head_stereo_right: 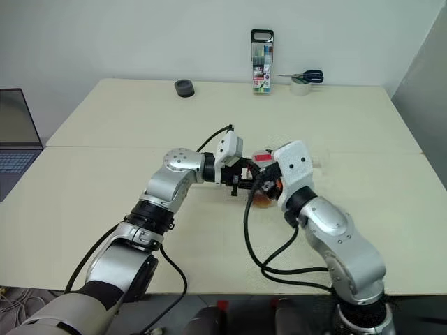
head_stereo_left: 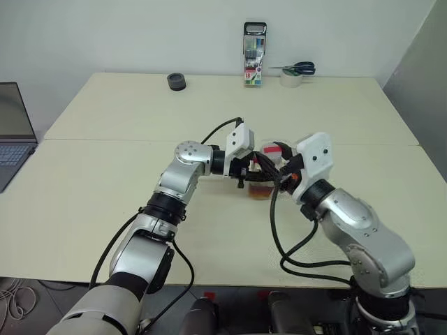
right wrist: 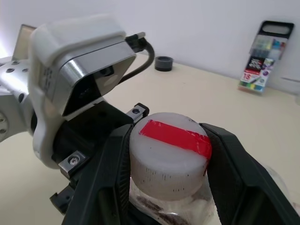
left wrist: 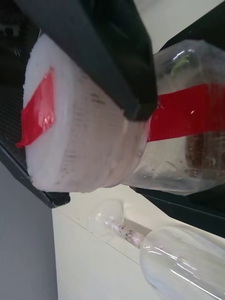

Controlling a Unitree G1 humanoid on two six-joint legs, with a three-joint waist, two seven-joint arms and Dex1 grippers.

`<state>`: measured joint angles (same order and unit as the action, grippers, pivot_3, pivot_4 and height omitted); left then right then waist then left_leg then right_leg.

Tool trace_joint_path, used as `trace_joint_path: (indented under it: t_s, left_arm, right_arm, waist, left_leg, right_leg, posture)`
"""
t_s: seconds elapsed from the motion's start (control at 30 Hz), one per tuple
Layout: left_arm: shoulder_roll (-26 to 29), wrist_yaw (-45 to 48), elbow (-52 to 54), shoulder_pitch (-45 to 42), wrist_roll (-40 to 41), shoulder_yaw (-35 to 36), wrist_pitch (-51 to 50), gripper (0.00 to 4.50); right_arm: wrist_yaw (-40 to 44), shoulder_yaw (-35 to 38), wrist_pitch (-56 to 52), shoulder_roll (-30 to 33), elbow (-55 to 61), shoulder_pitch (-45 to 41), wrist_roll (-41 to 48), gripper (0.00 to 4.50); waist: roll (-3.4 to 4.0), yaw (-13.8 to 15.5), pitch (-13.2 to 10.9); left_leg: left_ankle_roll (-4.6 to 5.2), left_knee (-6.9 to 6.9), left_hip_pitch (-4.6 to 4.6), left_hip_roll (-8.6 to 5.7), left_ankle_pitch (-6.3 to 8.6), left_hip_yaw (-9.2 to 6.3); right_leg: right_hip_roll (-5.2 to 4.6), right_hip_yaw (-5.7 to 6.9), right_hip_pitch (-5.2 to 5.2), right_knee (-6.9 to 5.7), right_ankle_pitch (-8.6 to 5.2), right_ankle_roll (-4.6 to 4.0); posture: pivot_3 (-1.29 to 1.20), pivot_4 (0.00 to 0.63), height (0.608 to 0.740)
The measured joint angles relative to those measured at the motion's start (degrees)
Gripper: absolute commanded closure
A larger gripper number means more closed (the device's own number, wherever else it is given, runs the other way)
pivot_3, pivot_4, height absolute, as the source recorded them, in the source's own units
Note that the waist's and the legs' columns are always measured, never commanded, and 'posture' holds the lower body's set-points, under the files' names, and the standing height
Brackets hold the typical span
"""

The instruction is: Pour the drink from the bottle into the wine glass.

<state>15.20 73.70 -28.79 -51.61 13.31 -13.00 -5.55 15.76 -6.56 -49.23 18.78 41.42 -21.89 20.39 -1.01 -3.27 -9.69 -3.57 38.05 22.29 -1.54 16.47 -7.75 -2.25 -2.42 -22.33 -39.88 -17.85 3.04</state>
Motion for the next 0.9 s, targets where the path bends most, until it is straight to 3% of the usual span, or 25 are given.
trace_joint_path:
  t_s: [0.2,0.3,0.33,0.37,0.57,0.9]
  left_arm:
    - [0.39,0.91,0.07,0.03,0.20,0.26,-0.26,2.71]
    - [0.24,1.45,0.13,0.03,0.21,-0.02,-0.53,2.72]
    - [0.25,1.72,0.15,0.04,0.20,-0.12,-0.57,2.72]
    - [0.27,1.84,0.16,0.03,0.20,-0.12,-0.57,2.72]
    - [0.53,1.85,1.34,0.01,0.12,-0.07,-0.36,2.73]
    - [0.38,2.09,0.74,-0.01,0.10,-0.07,-0.35,2.74]
  right_arm:
    - [22.94,4.09,1.74,12.01,-15.81,-11.44,9.53,2.63]
    - [27.69,4.32,0.49,14.32,-19.17,-13.79,11.82,2.63]
    - [27.97,4.44,0.49,14.37,-19.23,-13.67,11.99,2.63]
    - [27.93,4.69,0.45,14.19,-19.19,-13.45,12.23,1.89]
    - [24.29,7.06,-1.31,12.54,-12.77,-10.13,16.19,0.02]
    - [14.51,6.61,-1.53,12.17,-2.76,-5.72,14.27,0.00]
  waist:
    - [0.01,-0.07,-0.01]
    - [0.01,-0.01,-0.01]
    - [0.01,-0.01,-0.01]
    - [0.01,-0.01,-0.01]
    - [0.01,0.08,-0.01]
    - [0.01,0.01,-0.01]
  left_leg:
    - [0.22,0.01,-0.06,0.05,0.12,0.07]
    - [0.21,-0.06,-0.05,0.05,0.11,0.02]
    - [0.21,-0.07,-0.03,0.05,0.11,0.02]
    - [0.14,-0.06,0.01,0.05,0.08,0.01]
    - [0.00,0.01,0.10,0.12,-0.01,-0.06]
    - [0.00,0.03,0.08,-0.02,-0.01,-0.03]
  right_leg:
    - [0.03,0.07,0.04,0.00,0.00,0.00]
    - [0.02,0.09,0.04,-0.01,0.01,-0.01]
    - [0.00,0.08,0.02,0.00,0.01,-0.01]
    - [-0.02,0.06,0.00,0.01,0.01,-0.01]
    - [-0.28,0.05,-0.02,0.02,0.00,-0.01]
    - [-0.26,0.07,-0.01,0.02,0.00,0.00]
  posture:
    - [0.00,0.150,0.740]
    - [0.00,0.150,0.740]
    - [0.00,0.150,0.740]
    - [0.00,0.150,0.740]
    - [0.00,0.150,0.740]
    - [0.00,0.150,0.740]
